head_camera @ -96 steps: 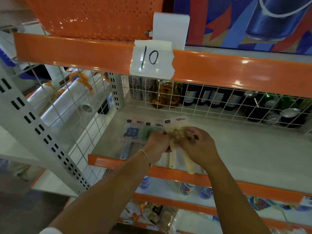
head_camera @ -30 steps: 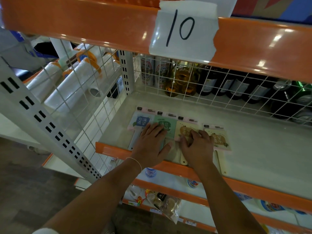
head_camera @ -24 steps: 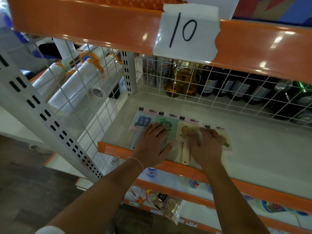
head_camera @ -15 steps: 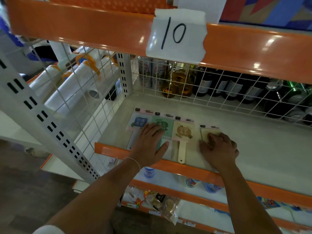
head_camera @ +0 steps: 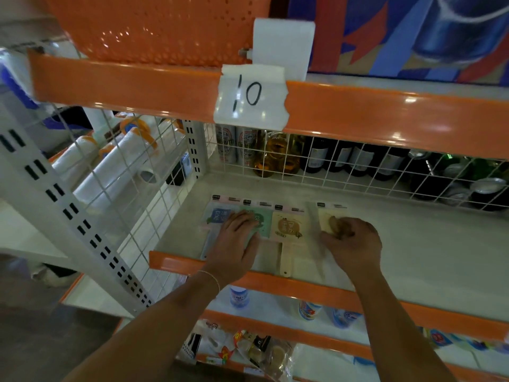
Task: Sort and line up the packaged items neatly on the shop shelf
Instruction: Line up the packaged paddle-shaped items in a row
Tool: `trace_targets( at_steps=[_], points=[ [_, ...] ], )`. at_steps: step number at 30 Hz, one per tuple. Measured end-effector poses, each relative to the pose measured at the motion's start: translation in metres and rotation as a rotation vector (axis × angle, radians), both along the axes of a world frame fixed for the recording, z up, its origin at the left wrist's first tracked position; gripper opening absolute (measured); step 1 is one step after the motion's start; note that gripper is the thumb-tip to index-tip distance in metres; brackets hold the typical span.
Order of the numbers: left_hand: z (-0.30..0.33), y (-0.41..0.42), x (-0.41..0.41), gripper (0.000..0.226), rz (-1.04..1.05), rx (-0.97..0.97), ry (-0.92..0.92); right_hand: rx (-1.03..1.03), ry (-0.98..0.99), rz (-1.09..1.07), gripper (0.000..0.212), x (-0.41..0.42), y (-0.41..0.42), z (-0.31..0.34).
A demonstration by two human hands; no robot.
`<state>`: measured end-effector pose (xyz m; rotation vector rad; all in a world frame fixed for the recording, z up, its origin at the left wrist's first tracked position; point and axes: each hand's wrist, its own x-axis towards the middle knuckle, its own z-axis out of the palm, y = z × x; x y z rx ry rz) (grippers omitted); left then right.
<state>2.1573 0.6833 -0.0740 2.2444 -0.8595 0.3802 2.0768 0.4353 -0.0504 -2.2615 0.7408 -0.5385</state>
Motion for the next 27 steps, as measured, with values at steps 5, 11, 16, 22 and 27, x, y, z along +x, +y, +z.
trace_targets(
  at_steps=[5, 11, 16, 22, 27],
  points=[
    [0.05, -0.05, -0.029, 0.026, 0.053, -0.231, 0.58, -0.129, -0.268, 0.146, 0.046, 0.002, 0.036, 0.017],
    [0.068, -0.071, -0.018, 0.017, 0.167, -0.529, 1.158, -0.158, -0.195, 0.217, 0.068, 0.005, 0.066, 0.021],
    [0.07, -0.062, -0.01, 0.017, 0.132, -0.597, 1.152, 0.028, -0.193, 0.262, 0.038, -0.001, 0.054, 0.027],
    [0.07, -0.051, 0.003, 0.018, 0.097, -0.426, 1.05, 0.526, -0.146, 0.202, 0.032, 0.007, 0.037, 0.022],
    [0.045, -0.018, 0.011, 0.012, 0.161, -0.121, 0.481, 0.503, -0.134, 0.007, 0.032, 0.021, 0.027, 0.0]
  ],
)
